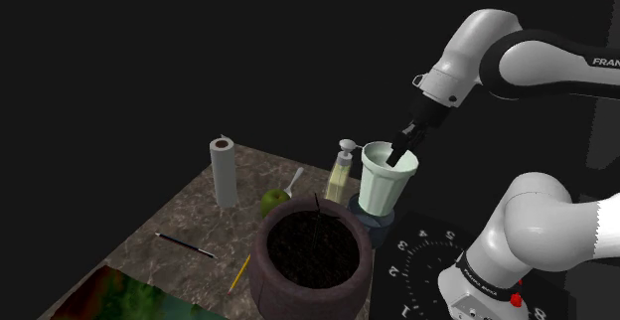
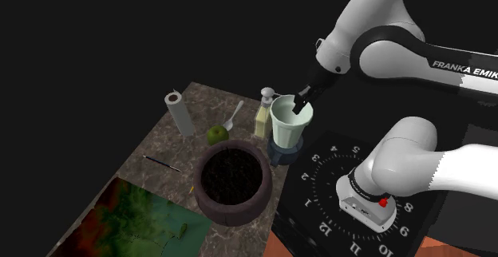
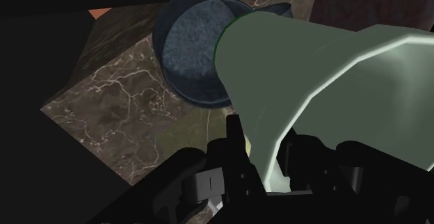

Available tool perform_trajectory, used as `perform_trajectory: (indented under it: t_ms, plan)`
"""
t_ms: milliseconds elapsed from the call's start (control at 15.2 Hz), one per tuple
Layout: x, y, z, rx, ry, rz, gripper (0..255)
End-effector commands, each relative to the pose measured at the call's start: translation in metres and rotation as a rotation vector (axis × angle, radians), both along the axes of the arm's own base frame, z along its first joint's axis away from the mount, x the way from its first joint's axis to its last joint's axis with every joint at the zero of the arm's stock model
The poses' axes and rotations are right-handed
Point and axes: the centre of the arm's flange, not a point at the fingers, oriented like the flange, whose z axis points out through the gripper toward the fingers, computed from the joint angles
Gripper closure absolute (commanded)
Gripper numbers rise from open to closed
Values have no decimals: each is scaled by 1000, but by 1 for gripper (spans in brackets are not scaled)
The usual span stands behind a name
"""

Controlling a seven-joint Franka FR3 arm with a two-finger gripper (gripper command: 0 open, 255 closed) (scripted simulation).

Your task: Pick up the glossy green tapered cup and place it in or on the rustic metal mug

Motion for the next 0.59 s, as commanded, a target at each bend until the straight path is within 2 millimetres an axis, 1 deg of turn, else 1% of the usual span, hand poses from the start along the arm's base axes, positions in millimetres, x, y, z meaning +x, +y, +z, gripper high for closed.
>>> perform_trajectory:
  t_ms: [0, 198, 264, 528]
  plan:
    - [0, 0, -10, 0, -1, 0, 255]
    - [0, 0, -25, 0, -1, 0, 255]
    - [0, 0, -35, 0, -1, 0, 255]
    - [0, 0, -35, 0, -1, 0, 255]
